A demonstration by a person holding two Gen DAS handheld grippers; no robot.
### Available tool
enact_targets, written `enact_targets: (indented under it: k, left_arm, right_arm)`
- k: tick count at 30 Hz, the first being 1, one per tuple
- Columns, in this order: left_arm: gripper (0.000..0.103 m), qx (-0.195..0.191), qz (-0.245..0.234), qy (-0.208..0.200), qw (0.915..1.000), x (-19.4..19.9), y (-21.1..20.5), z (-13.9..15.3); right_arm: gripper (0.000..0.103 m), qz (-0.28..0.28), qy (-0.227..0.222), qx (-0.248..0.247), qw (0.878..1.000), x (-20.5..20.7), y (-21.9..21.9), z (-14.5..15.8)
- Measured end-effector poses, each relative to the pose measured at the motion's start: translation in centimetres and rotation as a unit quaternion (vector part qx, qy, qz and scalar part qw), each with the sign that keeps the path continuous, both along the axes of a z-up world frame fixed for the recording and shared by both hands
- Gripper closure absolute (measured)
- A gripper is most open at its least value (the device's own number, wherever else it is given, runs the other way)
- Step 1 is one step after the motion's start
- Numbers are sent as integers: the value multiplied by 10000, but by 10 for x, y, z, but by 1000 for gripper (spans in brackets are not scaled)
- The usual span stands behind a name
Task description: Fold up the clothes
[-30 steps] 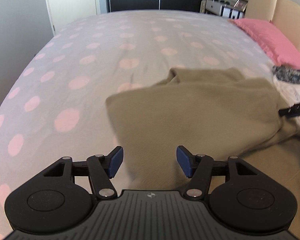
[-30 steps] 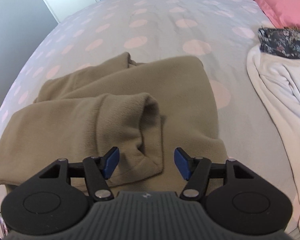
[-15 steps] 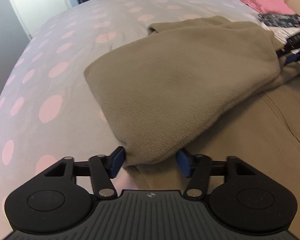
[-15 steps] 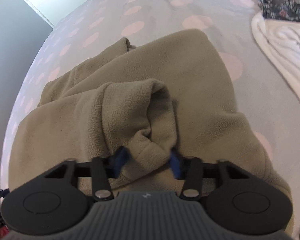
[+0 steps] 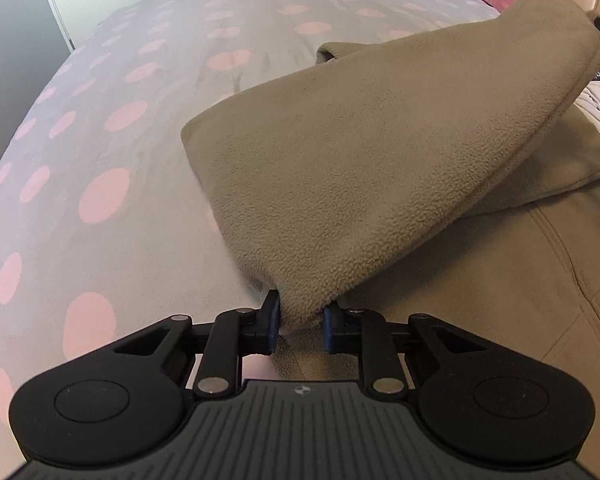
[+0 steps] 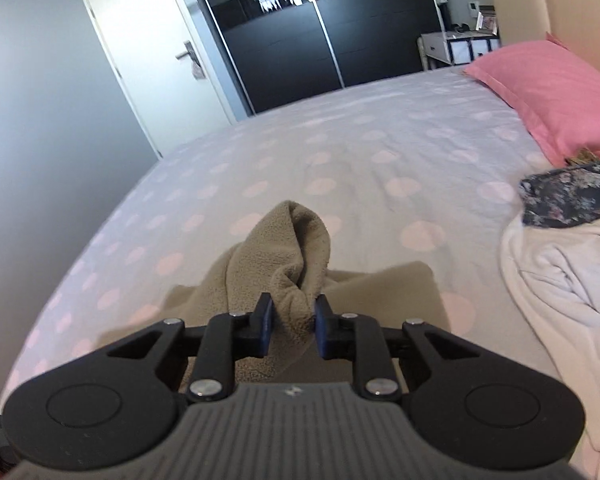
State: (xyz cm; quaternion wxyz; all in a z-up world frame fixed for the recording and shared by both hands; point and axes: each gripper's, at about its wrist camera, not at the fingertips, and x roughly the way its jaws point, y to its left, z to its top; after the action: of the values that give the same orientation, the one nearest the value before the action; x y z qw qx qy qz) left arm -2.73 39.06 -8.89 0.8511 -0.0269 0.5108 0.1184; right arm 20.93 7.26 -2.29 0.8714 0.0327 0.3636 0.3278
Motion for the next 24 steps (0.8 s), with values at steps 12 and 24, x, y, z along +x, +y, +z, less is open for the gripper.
enact_targets:
  k: [12, 24]
  left_arm:
    - [49, 379, -387, 190, 9984, -17, -12, -10]
    - [70, -239, 458, -261, 9983, -21, 8, -18]
  right_arm:
    - [80, -232, 546, -911, 9941, 20, 12, -87]
    - [79, -222, 512, -766, 9955, 15, 13, -70]
